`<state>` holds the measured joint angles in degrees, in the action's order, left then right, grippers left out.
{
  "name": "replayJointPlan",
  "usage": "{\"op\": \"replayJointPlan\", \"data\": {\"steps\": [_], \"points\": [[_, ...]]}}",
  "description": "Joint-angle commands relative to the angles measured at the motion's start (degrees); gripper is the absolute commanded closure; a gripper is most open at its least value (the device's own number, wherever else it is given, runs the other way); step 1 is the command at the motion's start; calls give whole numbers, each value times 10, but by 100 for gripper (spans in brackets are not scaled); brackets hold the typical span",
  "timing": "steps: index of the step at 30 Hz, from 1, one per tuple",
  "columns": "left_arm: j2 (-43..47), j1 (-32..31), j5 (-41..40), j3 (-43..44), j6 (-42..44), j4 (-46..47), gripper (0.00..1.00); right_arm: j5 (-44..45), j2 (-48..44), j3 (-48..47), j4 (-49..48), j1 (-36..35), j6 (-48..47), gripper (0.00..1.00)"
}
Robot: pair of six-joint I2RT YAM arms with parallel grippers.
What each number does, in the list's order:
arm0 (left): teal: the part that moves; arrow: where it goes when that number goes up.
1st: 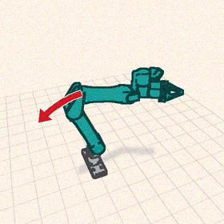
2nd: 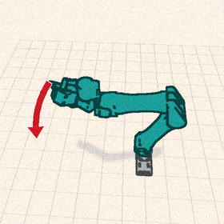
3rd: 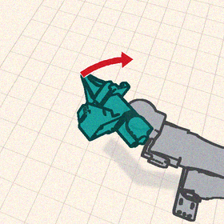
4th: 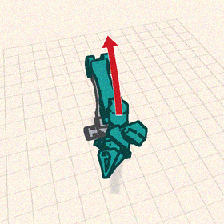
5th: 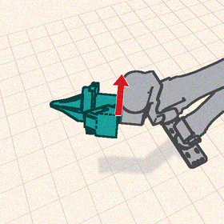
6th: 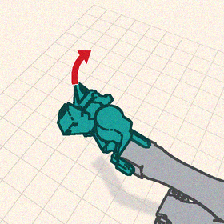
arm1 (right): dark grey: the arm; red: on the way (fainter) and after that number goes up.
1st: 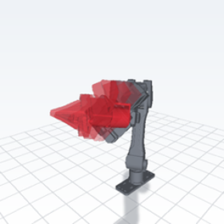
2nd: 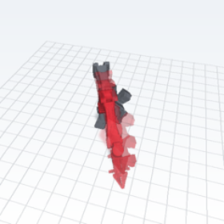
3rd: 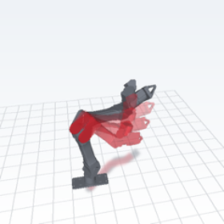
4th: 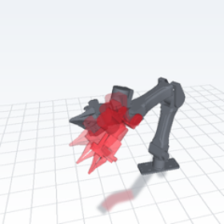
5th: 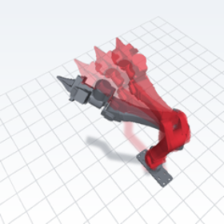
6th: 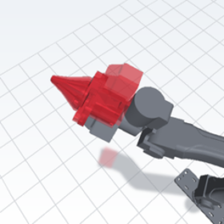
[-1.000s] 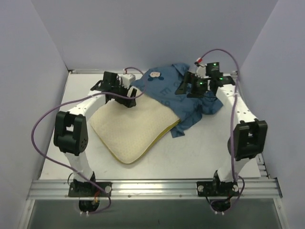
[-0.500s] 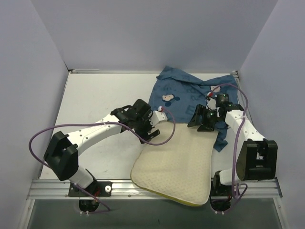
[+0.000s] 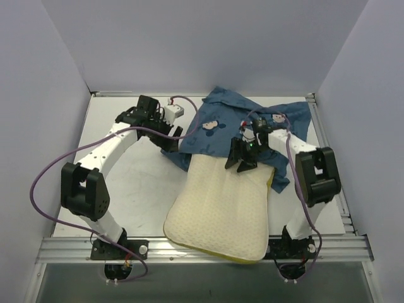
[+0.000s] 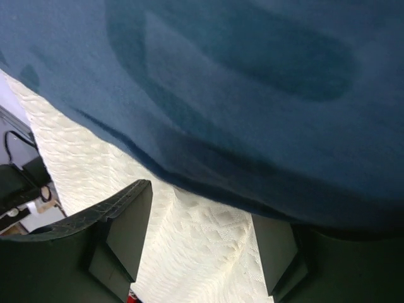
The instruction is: Put the pillow into the pillowcase
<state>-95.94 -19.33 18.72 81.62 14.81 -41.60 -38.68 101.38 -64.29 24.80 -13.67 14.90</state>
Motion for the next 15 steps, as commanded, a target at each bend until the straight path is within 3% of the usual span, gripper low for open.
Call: {"op": "replayJointPlan", "data": {"steps": [1,6,11,13,15], "points": [[38,-20,111,27,1,-93,7,5,73,-117,-79,-13,50,36],[67,-82,37,-91,-43,-121,3,20,141,-223,-84,9,94,36],[45,-102,11,-162,-89,-64,3,-13,89,-190,-82,35,88,36],[-1,-105,-2,-148,-91,-48,11,-36,63,-167,-78,50,73,34],[-41,-99,-29,-117,-89,-36,35,-54,20,-134,-67,62,58,34]]}}
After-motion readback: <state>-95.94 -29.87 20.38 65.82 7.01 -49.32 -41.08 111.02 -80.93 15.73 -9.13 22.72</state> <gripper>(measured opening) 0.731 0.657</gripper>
